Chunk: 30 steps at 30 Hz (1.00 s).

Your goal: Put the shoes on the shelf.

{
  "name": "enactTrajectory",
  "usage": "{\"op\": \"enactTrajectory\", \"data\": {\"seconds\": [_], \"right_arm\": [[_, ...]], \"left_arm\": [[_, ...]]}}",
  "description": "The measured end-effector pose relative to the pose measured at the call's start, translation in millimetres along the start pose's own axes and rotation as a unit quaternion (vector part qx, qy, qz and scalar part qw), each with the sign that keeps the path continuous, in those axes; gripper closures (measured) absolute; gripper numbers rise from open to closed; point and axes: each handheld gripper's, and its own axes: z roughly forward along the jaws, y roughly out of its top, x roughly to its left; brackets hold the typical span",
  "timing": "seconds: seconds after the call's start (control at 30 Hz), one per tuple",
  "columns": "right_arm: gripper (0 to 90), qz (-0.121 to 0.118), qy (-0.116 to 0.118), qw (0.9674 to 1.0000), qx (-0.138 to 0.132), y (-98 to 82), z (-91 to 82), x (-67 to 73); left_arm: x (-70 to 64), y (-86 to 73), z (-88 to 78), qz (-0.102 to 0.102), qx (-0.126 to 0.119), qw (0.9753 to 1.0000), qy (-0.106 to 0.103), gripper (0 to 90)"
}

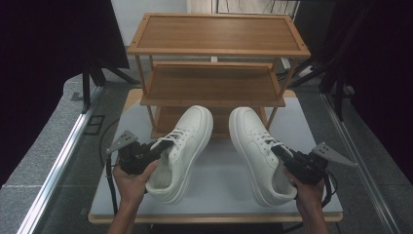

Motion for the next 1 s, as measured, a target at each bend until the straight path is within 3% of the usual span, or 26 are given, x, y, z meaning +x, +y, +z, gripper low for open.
{"op": "enactTrajectory", "data": {"seconds": [0.2, 0.43, 0.73, 1.0], "right_arm": [[83.0, 0.006, 0.01, 0.9999, -0.013, 13.3, 0.3, 1.7], [83.0, 0.005, 0.012, 0.9997, -0.018, 30.2, 2.3, 3.1], [83.0, 0.003, 0.007, 0.9997, -0.025, 46.6, 8.8, 1.4], [83.0, -0.002, 0.005, 0.9996, -0.029, 60.2, 15.8, 4.0]], "left_arm": [[-7.2, 12.6, 4.7, 0.025, 0.001, 0.9996, 0.01, 82.4], [-8.5, 23.4, 9.2, 0.021, -0.002, 0.9998, -0.004, 82.4], [-7.7, 39.5, 15.3, 0.027, -0.007, 0.9996, -0.004, 82.3], [-10.4, 55.9, 22.8, 0.038, -0.002, 0.9991, -0.017, 82.2]]}}
